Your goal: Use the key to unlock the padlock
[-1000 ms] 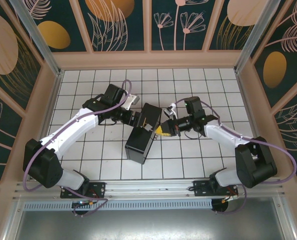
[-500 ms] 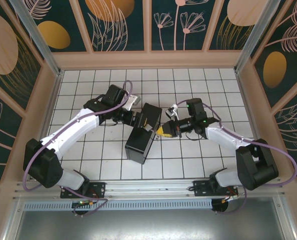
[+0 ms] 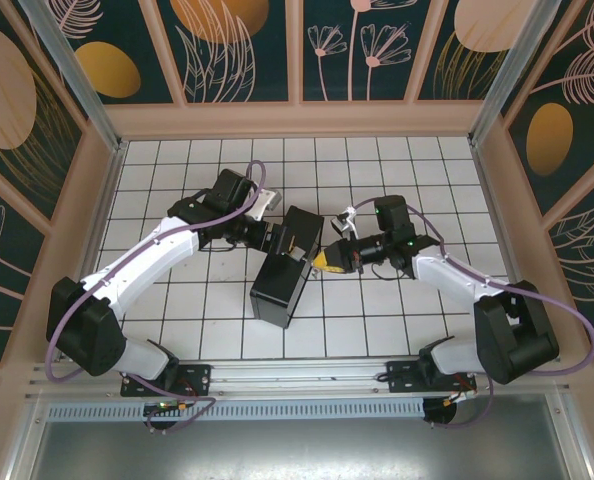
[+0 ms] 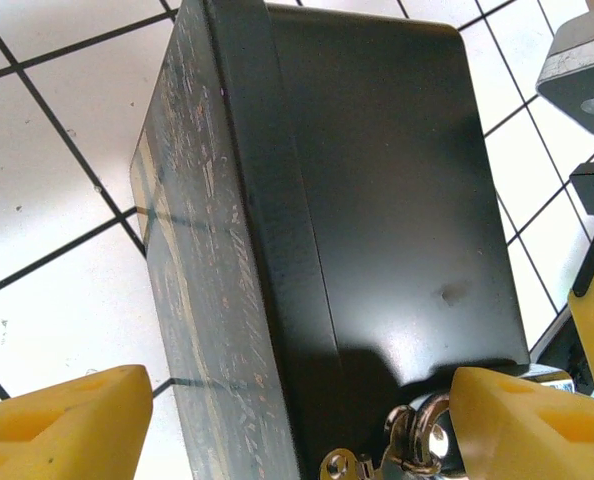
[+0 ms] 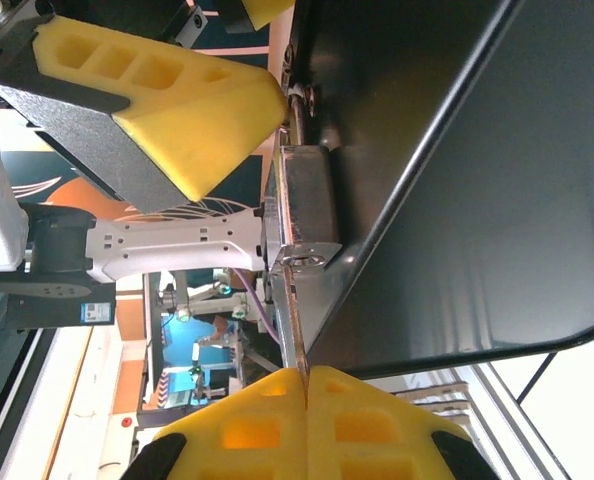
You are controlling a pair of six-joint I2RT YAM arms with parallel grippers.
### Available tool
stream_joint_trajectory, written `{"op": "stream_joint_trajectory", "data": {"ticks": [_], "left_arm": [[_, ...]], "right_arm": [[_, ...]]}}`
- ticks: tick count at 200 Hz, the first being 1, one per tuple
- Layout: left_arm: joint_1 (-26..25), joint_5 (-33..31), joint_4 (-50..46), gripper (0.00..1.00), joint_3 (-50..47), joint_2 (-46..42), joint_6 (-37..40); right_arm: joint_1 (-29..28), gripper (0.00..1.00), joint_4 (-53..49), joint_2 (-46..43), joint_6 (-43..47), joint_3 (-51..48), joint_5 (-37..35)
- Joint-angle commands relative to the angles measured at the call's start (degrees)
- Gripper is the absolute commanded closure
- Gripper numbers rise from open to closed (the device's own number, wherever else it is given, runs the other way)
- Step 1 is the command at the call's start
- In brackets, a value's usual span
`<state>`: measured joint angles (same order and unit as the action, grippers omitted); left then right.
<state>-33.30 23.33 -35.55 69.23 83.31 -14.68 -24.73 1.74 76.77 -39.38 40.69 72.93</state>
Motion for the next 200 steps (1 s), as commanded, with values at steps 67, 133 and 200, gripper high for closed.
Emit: {"op": "stream_joint_trajectory", "data": {"ticks": [67, 133, 200], "left_arm": [[-0.16, -0.32, -0.18, 0.22, 1.24, 0.14, -0.97], [-0.36, 0.21, -0.3, 0.23, 0.99, 0.01, -0.76], [-0.85, 0.3, -0.31, 0.23, 0.6, -0.16, -0.74]], "right_arm": [[-0.23, 1.0, 2.0, 0.6, 0.55, -0.39, 0.07], [-0.32, 1.0, 3.08, 1.79, 0.08, 0.03, 0.11], [-0.41, 1.0, 3.3, 2.5, -0.26, 0.86, 0.0]]}}
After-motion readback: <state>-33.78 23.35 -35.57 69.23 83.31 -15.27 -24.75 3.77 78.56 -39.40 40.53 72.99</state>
